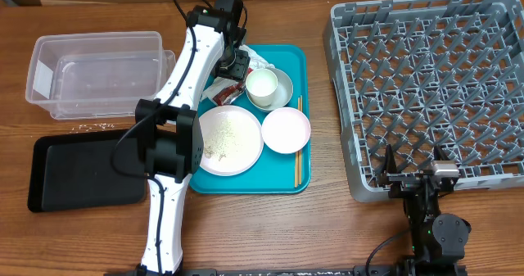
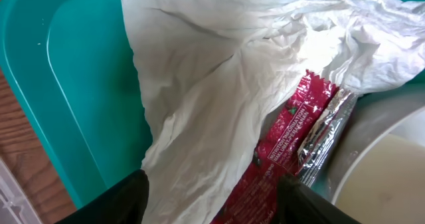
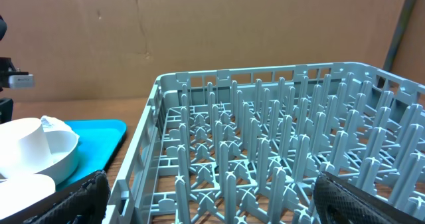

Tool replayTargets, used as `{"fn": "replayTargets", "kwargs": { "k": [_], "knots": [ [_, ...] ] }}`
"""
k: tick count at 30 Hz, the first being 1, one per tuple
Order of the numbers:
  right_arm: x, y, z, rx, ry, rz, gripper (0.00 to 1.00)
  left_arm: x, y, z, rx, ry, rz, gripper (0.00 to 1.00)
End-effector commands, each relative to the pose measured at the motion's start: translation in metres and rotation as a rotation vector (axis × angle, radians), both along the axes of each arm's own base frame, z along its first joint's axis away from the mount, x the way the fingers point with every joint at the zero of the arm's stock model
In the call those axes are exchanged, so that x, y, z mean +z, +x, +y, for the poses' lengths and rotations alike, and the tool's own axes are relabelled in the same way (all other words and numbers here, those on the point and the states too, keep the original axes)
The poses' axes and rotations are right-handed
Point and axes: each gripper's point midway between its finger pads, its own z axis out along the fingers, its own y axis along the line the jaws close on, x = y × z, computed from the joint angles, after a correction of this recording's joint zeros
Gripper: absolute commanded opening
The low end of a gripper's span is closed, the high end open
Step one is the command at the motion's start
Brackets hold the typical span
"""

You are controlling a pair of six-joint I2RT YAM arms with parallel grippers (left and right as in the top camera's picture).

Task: Sort waste into correct bins and load items into the dishwasher
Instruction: 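Lower the left gripper and grasp the crumpled white tissue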

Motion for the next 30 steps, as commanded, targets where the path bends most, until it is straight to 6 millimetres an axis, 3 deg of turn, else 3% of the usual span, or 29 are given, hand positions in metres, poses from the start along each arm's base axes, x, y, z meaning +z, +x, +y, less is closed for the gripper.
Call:
{"fn": "replayTargets", "kwargs": {
  "k": [1, 20, 30],
  "knots": [
    [-0.001, -0.0001, 0.0001, 0.002, 0.003, -0.007, 1.0, -0.0101, 0.0016, 0.0071, 0.019, 0.009, 0.017, 0.63],
    [-0.001, -0.0001, 0.0001, 0.002, 0.003, -0.007, 1.0, -0.0131, 0.006, 0.0169, 0.034, 0.035, 0.004, 0.59],
    [-0.001, -0.0001, 0.0001, 0.002, 0.003, -0.007, 1.0, -0.0188, 0.0, 0.0114, 0.028, 0.002, 0.032, 0.54]
  ]
}}
